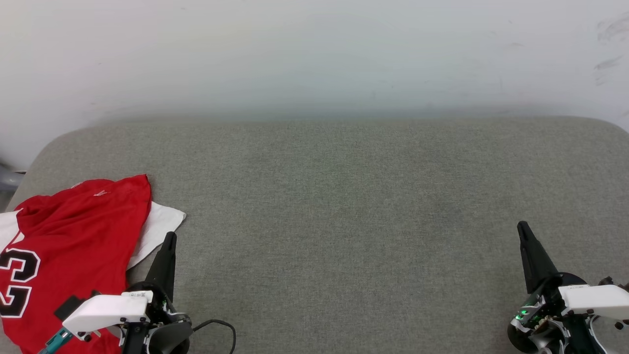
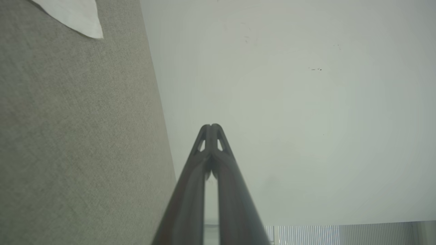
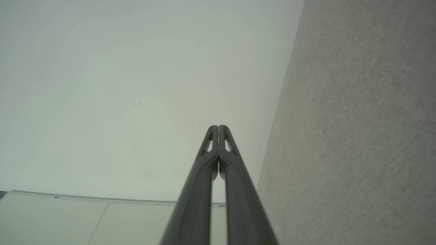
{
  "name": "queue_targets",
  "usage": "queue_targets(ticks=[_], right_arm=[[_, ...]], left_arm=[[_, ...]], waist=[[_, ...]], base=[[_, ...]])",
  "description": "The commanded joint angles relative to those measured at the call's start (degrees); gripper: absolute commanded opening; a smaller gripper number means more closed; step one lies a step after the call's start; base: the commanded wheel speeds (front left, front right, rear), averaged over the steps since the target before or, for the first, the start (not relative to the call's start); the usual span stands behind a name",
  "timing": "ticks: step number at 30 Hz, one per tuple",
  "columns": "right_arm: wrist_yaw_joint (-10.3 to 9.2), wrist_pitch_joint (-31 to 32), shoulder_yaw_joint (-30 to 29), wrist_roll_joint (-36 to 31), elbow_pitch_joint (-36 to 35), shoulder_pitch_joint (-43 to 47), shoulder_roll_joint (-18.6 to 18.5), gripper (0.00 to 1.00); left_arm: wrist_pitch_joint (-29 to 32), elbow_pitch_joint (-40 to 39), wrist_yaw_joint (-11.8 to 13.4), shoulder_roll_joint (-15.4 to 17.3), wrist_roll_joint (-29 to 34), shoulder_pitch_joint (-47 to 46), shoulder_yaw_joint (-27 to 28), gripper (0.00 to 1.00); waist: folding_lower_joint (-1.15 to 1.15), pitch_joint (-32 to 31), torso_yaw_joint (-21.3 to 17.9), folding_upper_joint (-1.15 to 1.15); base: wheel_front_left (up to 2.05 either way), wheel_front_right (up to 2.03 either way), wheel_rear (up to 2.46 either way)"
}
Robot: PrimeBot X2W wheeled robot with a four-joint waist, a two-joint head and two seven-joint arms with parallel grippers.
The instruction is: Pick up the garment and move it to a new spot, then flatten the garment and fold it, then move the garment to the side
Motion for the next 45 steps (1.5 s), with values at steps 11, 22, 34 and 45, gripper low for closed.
queue_targets(ticks=[11,22,34,45], right_arm=[[-0.02,0.01,0.06,0.23,0.03,-0.74,-0.17,0.0],[0.0,-0.02,0.01,-0.04,0.11,0.09,0.01,1.0],[0.0,-3.0,1.99,-2.21,-2.44,1.9,-0.04,1.0],[0.0,-5.73,3.76,-7.05,-5.41,2.7,-1.03,1.0]], left_arm=[[0.18,-0.01,-0.18,-0.14,0.08,-0.44,0.08,0.0],[-0.04,0.13,0.01,-0.01,0.01,0.06,-0.06,1.0],[-3.21,-1.88,0.02,-0.03,0.75,0.77,-4.29,1.0],[-5.79,-4.47,0.02,-0.02,2.62,1.17,-7.16,1.0]], waist=[[0.0,0.0,0.0,0.0],[0.0,0.0,0.0,0.0],[0.0,-0.09,0.11,0.0],[0.0,-0.29,0.36,0.0]], base=[[0.0,0.0,0.0],[0.0,0.0,0.0],[0.0,0.0,0.0],[0.0,0.0,0.0]])
